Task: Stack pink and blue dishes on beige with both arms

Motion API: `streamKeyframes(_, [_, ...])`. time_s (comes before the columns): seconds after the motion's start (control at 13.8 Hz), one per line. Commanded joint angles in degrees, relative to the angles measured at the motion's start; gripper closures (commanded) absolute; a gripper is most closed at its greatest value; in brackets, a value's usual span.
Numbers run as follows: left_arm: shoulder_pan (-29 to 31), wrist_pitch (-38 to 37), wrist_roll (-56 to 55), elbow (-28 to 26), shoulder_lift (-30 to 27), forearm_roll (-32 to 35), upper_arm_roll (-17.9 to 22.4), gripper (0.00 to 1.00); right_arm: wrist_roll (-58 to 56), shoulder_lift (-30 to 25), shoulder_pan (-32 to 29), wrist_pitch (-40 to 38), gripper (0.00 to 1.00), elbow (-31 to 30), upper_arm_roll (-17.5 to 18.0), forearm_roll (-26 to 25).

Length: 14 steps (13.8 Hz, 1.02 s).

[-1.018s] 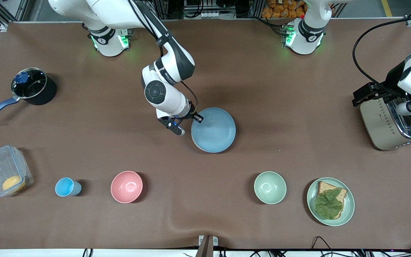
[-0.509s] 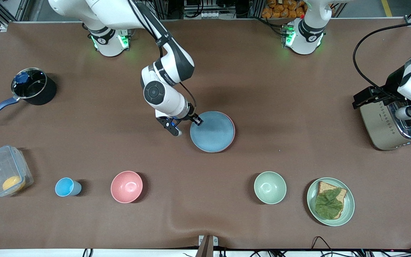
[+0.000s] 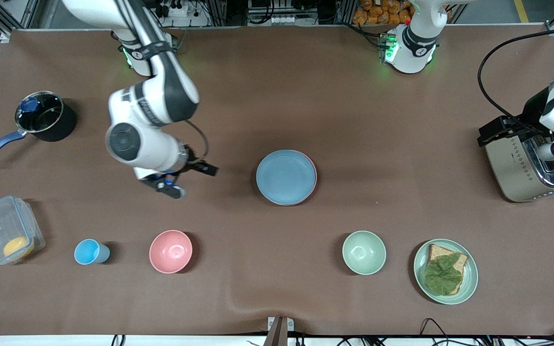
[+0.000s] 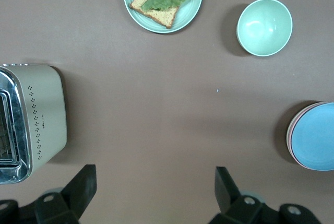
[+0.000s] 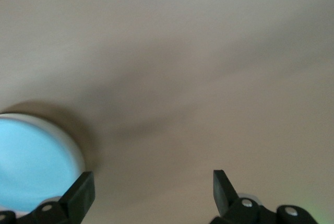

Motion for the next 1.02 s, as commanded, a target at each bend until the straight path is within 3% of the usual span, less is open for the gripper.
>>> streamKeyframes(0.0, [0.11, -0.49, 1.17, 0.42, -0.69, -1.04, 0.15, 0.0, -10.5, -2.76, 0.2, -1.59, 0.0, -3.12, -5.41, -4.75])
streamKeyframes(0.36, [0.11, -0.93, 0.9, 2.36, -0.42, -1.13, 0.15, 0.0, -27.75, -8.74, 0.2, -2.73, 0.0, -7.87, -18.07, -5.9])
streamKeyframes(0.95, [0.19, -0.84, 1.25, 2.27, -0.34, -0.95, 0.33, 0.0, -28.56, -12.69, 0.29, -8.26, 0.0, -4.02, -18.97, -8.97])
